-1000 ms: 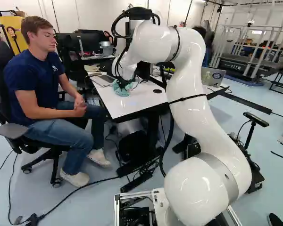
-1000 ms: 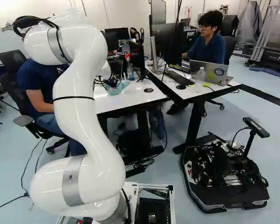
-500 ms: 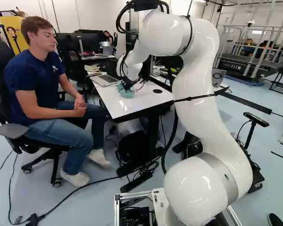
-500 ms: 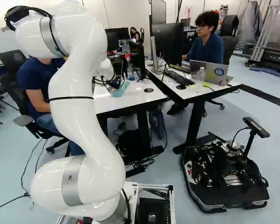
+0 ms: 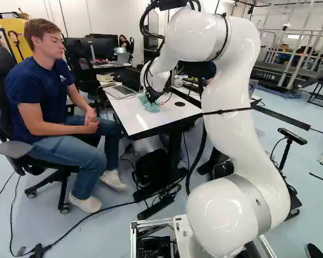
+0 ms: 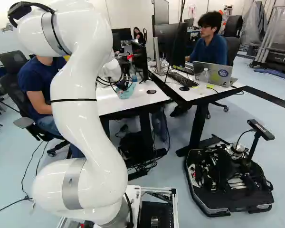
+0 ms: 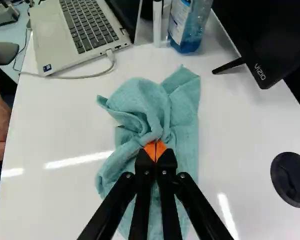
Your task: Clean the table with the green towel
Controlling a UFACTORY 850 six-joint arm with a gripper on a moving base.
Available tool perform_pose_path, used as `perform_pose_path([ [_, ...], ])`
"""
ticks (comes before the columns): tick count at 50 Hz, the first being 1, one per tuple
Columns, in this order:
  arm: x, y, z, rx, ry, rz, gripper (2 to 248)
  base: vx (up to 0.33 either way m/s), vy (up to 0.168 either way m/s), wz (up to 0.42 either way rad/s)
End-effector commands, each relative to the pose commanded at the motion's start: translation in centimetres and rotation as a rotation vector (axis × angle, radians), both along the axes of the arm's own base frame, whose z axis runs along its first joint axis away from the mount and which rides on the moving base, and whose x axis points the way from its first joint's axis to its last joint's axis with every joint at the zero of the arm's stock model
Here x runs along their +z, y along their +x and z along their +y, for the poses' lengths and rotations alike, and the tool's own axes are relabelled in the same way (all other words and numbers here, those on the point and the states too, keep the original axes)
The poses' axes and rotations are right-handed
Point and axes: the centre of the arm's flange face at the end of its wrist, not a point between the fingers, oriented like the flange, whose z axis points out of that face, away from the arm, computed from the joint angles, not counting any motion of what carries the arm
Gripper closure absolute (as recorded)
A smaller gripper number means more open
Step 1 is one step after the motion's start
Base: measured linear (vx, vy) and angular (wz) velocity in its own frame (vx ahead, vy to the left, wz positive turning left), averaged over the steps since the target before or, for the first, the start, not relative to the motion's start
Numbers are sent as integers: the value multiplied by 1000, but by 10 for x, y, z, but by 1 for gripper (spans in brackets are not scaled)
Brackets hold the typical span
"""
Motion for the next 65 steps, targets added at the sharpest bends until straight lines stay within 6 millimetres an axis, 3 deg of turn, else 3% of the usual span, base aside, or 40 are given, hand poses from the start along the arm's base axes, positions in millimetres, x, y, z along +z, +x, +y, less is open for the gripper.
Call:
perform_pose_path([
  [17,-3,29,-3,-11,4,-26,227,0,0,0],
  [38,-9,63,18,10,10,-63,227,0,0,0],
  [65,-10,61,65,73,14,-71,227,0,0,0],
])
